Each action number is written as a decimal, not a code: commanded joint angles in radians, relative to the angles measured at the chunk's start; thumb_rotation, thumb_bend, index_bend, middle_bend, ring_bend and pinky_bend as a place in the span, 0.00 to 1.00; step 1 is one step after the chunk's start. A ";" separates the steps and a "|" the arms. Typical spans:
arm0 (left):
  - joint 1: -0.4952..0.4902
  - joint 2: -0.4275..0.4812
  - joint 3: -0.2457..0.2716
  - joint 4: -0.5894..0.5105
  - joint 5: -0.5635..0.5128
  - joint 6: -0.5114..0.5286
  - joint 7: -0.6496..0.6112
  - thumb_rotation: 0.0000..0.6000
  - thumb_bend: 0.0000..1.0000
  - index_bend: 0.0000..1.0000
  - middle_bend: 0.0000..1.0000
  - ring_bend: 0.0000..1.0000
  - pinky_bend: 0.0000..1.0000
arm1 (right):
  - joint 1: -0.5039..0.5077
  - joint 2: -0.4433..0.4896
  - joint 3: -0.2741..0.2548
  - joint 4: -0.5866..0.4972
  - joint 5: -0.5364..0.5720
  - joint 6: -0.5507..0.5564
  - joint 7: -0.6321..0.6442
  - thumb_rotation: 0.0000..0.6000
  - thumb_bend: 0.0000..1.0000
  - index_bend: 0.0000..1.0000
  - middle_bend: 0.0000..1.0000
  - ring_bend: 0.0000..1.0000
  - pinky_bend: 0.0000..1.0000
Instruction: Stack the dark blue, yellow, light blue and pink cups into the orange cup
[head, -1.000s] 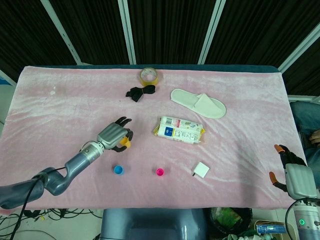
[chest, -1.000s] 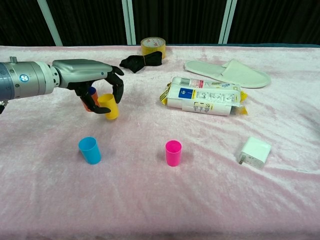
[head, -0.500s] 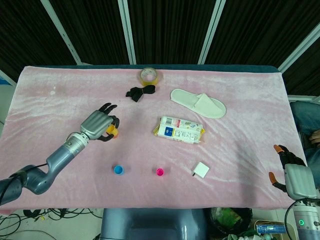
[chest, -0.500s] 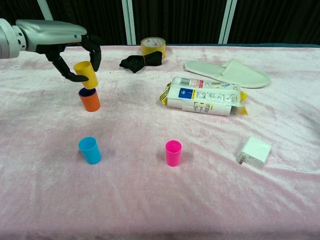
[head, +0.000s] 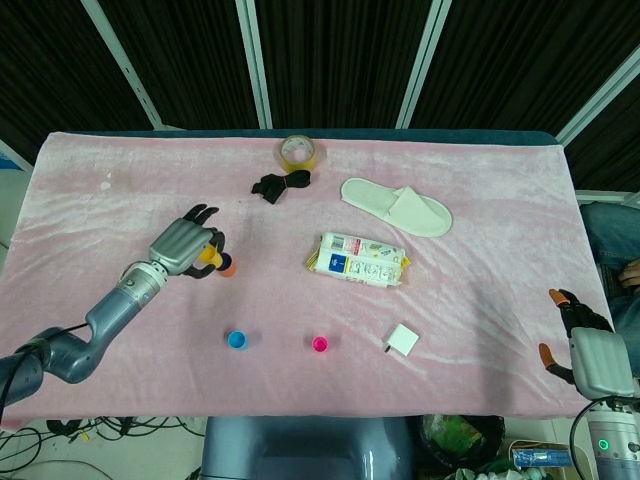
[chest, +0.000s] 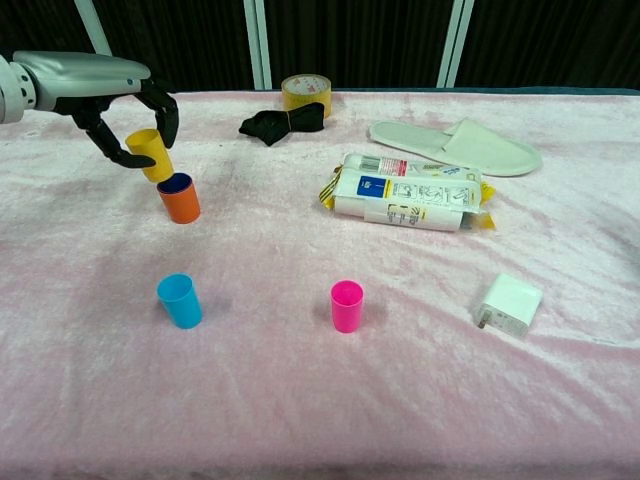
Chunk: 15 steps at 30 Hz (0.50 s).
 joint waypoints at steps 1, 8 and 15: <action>-0.006 -0.016 0.001 0.020 0.005 -0.007 -0.010 1.00 0.39 0.48 0.50 0.00 0.00 | 0.000 0.000 0.000 0.000 -0.001 0.001 -0.001 1.00 0.30 0.13 0.10 0.17 0.24; -0.015 -0.043 -0.003 0.051 0.023 -0.007 -0.036 1.00 0.39 0.48 0.50 0.00 0.00 | 0.000 0.000 0.000 0.000 0.000 0.001 0.001 1.00 0.30 0.13 0.10 0.17 0.24; -0.030 -0.073 -0.001 0.084 0.029 -0.027 -0.046 1.00 0.39 0.48 0.49 0.00 0.00 | 0.000 0.002 0.001 -0.001 0.004 -0.002 0.003 1.00 0.30 0.13 0.10 0.17 0.24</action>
